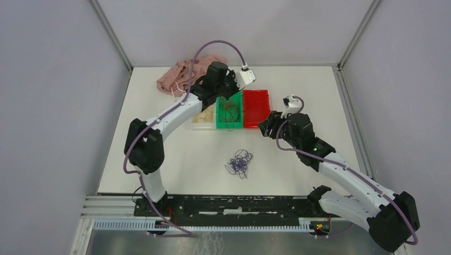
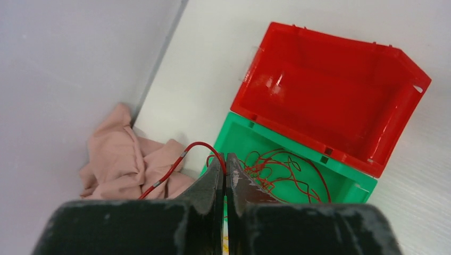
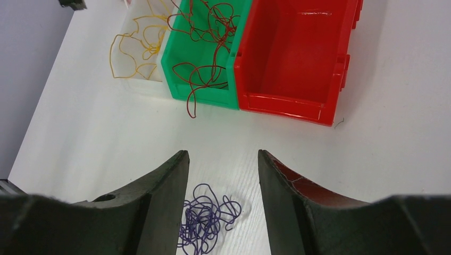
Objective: Untangle the cables
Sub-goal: Place the cable in the bin.
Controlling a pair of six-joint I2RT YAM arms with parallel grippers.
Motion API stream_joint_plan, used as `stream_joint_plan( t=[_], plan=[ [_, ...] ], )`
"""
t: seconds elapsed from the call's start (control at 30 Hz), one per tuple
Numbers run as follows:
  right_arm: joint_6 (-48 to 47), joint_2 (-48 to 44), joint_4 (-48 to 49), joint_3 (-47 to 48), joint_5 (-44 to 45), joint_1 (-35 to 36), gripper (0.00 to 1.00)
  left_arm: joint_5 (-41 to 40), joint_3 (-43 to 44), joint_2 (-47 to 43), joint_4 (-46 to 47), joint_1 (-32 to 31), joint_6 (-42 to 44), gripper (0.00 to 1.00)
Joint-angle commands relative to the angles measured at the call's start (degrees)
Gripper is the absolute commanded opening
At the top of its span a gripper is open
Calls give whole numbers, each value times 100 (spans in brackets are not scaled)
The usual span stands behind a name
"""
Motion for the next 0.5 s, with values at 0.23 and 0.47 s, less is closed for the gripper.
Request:
stream_joint_plan(
  t=[0.23,0.47],
  plan=[
    [83,-177,-20,90,129,-70,56,-304,371,846,-805,11,-249,3],
    [211,-156,-52,152,-43,-269,55,-396,281,1142,-1108,11,-318,8]
  ],
)
